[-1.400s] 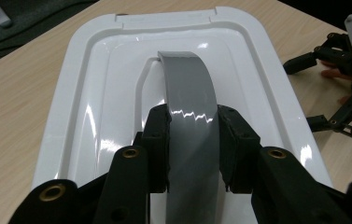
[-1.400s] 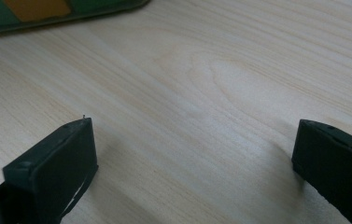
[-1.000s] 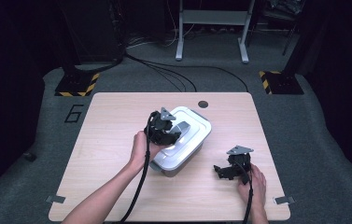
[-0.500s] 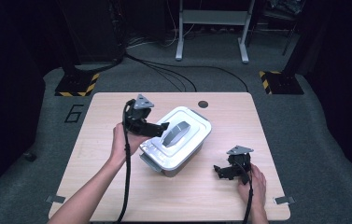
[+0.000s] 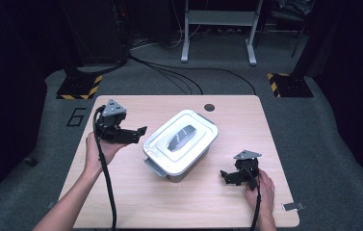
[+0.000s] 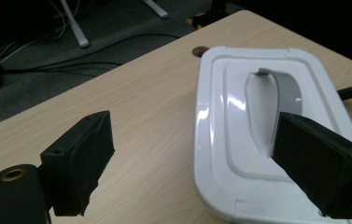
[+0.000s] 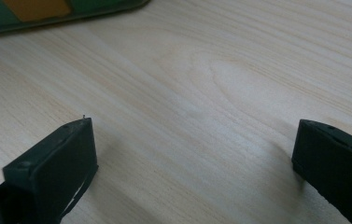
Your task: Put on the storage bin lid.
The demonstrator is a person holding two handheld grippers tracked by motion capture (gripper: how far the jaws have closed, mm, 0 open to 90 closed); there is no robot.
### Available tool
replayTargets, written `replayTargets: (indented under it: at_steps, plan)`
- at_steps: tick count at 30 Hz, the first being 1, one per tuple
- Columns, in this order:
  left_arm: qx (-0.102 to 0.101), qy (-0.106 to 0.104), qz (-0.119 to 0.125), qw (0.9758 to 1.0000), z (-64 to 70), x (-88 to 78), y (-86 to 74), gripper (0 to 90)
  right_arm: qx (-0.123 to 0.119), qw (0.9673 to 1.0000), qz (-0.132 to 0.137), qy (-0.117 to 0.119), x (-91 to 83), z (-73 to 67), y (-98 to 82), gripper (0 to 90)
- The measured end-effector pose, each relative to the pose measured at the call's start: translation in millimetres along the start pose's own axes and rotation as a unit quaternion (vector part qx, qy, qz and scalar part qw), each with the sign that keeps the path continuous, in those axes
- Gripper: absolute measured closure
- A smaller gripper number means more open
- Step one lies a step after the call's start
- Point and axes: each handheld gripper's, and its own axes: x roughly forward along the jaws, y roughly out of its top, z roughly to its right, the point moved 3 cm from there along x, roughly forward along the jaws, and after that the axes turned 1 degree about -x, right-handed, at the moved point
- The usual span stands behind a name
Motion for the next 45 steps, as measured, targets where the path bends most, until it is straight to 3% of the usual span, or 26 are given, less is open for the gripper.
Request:
replayTargets:
  at_steps: [5, 12, 19, 21, 30, 34, 37, 39, 40, 45]
  plan:
    - [-0.01, 0.017, -0.021, 0.9996, -13.2, 1.4, -25.9, 12.5, 0.0, 1.0, 0.0, 0.0, 0.0, 0.0, 0.0, 0.0]
    - [-0.044, 0.034, -0.053, 0.9971, -37.5, 13.2, -67.0, 13.2, 0.0, 1.0, 0.0, 0.0, 0.0, 0.0, 0.0, 0.0]
    - [-0.076, 0.041, -0.104, 0.9909, -59.8, 34.9, -112.0, 13.4, 0.0, 1.0, 0.0, 0.0, 0.0, 0.0, 0.0, 0.0]
    - [-0.076, 0.055, -0.107, 0.9898, -62.7, 39.1, -122.2, 13.4, 0.0, 1.0, 0.0, 0.0, 0.0, 0.0, 0.0, 0.0]
    - [-0.113, 0.07, -0.131, 0.9824, -73.6, 57.8, -178.9, 8.4, 0.0, 1.0, 0.0, 0.0, 0.0, 0.0, 0.0, 0.0]
    - [-0.118, 0.079, -0.139, 0.9802, -78.2, 66.0, -197.3, 3.6, 0.0, 1.0, 0.0, 0.0, 0.0, 0.0, 0.1, 0.0]
    - [-0.13, 0.069, -0.135, 0.9798, -81.9, 73.0, -211.6, 1.2, 0.0, 1.0, 0.0, 0.0, 0.0, 0.0, 0.0, 0.0]
    - [-0.11, 0.083, -0.101, 0.9853, -82.0, 73.6, -220.0, 0.3, 0.0, 1.0, 0.0, 0.0, 0.0, 0.0, 0.0, 0.0]
    - [-0.111, 0.083, -0.085, 0.9867, -81.9, 73.1, -222.5, 0.0, 0.0, 1.0, 0.0, 0.0, 0.1, 0.1, 0.1, 0.0]
    - [-0.11, 0.081, -0.084, 0.9871, -81.3, 71.4, -223.8, 0.2, 0.0, 1.0, 0.0, 0.0, 0.1, 0.0, 0.0, 0.0]
